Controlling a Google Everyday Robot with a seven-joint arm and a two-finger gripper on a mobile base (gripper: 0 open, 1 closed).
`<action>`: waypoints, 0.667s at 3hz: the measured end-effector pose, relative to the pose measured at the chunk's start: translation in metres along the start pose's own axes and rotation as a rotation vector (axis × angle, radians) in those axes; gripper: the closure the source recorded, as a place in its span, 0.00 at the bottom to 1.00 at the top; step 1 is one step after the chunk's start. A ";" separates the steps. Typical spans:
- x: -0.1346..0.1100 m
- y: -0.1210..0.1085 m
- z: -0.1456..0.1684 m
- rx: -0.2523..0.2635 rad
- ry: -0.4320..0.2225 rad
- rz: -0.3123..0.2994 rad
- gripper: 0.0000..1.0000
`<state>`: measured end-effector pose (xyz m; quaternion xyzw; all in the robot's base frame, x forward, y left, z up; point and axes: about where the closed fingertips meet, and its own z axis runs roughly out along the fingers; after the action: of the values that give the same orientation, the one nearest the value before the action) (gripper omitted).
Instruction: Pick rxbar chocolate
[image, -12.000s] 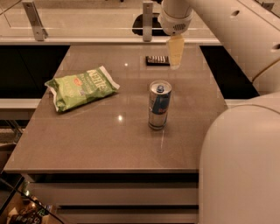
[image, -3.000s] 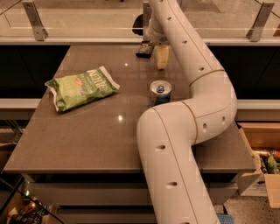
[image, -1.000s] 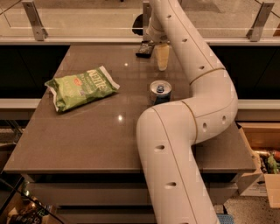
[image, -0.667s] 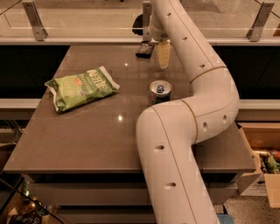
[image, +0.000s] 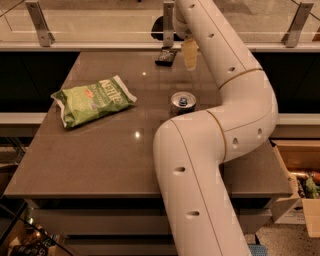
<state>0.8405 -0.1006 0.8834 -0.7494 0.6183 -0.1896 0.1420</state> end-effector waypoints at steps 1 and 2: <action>0.008 -0.002 -0.019 0.013 0.027 0.020 0.00; 0.020 -0.004 -0.041 0.041 0.031 0.048 0.00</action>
Offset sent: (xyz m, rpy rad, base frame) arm -0.0927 -0.0302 0.0413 0.0193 -0.0730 -0.0916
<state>0.8285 -0.1189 0.9237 -0.7283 0.6341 -0.2106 0.1524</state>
